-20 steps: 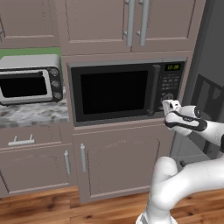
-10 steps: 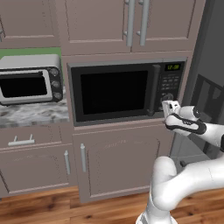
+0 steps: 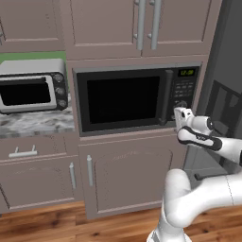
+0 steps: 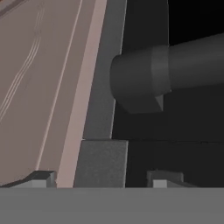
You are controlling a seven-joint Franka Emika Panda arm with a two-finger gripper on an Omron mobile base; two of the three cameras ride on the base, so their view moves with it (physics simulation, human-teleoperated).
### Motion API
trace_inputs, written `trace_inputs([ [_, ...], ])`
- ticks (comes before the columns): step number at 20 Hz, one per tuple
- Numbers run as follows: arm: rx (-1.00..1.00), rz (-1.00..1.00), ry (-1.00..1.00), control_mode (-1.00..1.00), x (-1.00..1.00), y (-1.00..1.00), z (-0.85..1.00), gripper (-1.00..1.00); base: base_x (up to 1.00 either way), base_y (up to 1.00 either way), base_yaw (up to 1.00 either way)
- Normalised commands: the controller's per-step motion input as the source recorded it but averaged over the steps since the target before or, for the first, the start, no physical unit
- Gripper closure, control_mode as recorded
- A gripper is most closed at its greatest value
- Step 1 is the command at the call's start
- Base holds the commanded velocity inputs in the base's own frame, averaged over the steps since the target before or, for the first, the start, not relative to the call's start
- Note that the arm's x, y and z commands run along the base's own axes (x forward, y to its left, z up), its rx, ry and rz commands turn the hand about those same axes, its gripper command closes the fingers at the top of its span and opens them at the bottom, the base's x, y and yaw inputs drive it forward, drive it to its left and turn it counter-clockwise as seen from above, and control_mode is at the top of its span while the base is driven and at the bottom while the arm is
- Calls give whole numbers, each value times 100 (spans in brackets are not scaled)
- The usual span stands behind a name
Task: Transport the fish from the fridge to the microwave and turn on the microwave.
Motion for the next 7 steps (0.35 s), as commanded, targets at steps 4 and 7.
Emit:
trace_inputs([
  [4,3,0,4,-100,32,-1,-4,-100,0,0,0],
  [7,3,0,10,-100,20,-8,0,-100,0,0,0],
])
